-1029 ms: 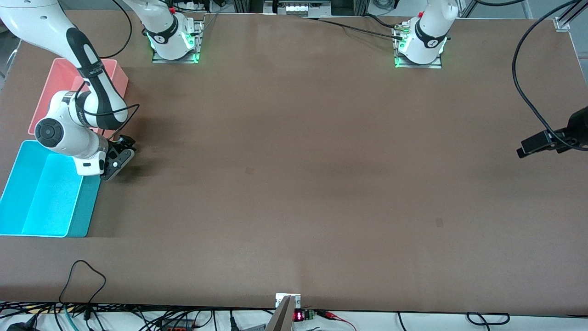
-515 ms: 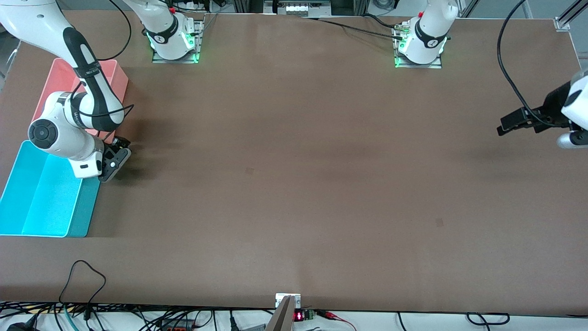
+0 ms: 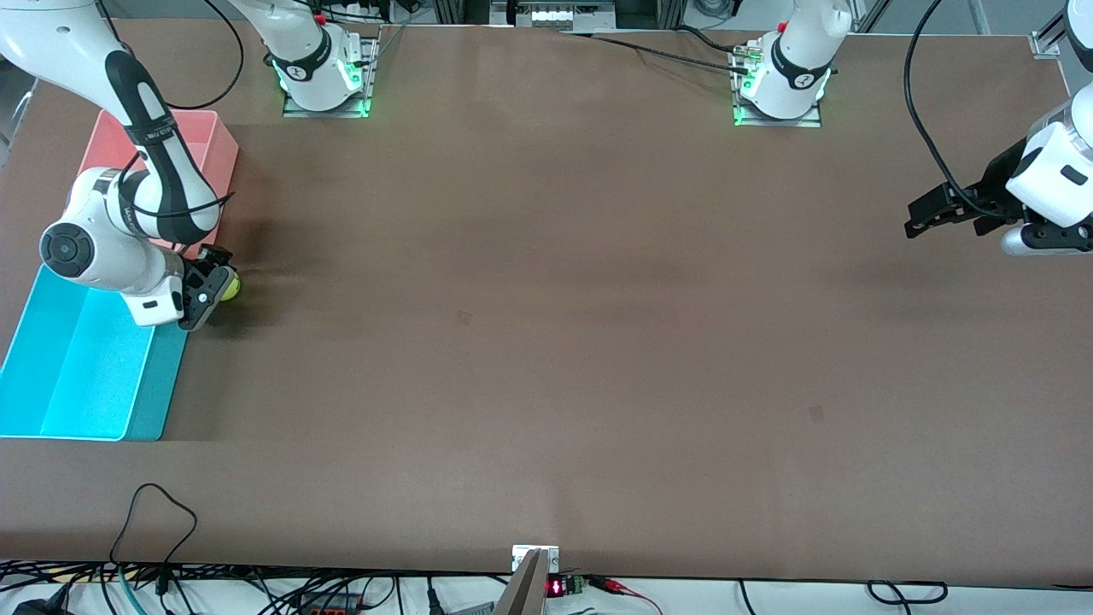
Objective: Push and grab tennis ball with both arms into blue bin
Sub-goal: 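Carry the held ball with the right gripper over the cyan bin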
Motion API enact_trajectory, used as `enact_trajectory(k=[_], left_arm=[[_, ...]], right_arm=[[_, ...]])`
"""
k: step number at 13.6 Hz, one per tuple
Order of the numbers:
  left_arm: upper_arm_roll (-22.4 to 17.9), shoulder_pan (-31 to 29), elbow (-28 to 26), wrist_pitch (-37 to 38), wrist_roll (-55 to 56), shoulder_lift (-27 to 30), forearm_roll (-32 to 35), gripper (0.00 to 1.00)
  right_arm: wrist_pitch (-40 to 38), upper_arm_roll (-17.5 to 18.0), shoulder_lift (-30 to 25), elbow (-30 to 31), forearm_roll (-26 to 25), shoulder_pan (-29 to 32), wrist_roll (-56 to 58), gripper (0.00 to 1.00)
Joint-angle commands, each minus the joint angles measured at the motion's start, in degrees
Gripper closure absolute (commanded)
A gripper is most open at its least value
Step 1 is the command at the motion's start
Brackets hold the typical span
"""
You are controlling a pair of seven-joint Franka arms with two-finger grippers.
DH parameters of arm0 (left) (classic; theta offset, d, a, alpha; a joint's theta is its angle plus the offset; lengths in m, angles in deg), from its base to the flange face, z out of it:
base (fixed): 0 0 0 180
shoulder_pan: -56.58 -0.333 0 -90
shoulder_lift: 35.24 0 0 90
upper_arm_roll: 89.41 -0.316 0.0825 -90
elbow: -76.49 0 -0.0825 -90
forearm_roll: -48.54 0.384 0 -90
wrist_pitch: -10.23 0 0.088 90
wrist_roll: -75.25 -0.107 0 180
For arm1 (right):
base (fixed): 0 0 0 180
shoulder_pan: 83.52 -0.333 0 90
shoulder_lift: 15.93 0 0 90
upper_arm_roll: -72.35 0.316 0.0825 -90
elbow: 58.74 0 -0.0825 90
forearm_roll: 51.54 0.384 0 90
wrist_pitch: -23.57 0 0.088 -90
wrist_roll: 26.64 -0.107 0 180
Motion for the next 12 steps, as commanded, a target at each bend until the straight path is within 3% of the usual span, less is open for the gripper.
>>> enact_trajectory(k=[1,12], left_arm=[[0.56,-0.33,-1.30,-0.76,0.26,1.43,1.13,0.00],[0.47,-0.42,-0.77,-1.11,0.35,1.34,0.17,0.00]], right_arm=[[-0.31,0.49,-0.21,0.48,-0.74,0.79,0.91,0.00],[-0.05,0.49,1.10,1.19,-0.74,2.02,0.82,0.00]])
